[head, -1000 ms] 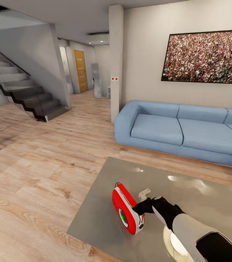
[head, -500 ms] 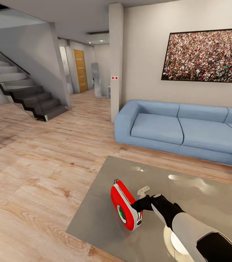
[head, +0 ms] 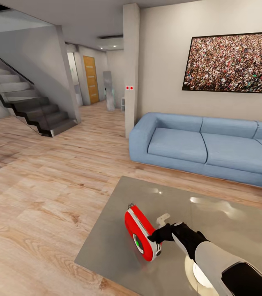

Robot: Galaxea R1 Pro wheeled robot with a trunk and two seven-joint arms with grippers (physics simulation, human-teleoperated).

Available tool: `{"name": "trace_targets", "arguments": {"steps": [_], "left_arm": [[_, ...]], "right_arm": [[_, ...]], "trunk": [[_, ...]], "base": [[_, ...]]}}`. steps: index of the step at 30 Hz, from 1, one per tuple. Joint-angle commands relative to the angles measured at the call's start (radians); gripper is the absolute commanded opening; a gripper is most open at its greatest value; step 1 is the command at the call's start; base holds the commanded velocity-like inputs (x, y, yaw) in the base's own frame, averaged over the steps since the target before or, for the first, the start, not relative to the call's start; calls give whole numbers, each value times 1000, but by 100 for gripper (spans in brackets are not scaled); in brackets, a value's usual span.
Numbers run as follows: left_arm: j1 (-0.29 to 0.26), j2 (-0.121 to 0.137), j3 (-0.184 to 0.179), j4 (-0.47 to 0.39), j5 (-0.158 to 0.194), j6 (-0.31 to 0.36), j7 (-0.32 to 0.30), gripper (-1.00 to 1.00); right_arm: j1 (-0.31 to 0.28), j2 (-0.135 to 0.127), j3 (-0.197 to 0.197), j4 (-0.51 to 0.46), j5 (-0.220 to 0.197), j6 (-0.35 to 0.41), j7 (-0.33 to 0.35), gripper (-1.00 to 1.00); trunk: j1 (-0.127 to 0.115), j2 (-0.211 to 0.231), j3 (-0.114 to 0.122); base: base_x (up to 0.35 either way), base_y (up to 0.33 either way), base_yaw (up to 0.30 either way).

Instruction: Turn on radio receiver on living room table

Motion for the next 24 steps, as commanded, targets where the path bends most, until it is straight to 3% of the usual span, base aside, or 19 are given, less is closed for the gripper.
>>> {"name": "trace_targets", "arguments": {"steps": [1,14,24], "left_arm": [[0,0,0,0,0,0,0,-100],[0,2,1,0,-5,-2,1,-100],[0,4,2,2,-13,-4,2,-100]], "right_arm": [[0,0,0,0,0,0,0,100],[0,0,0,0,0,0,0,100],[0,0,0,0,0,0,0,100]], "trunk": [[0,0,0],[0,0,0],[-38,70,31]], "base": [[0,0,0],[0,0,0],[0,0,0]]}}
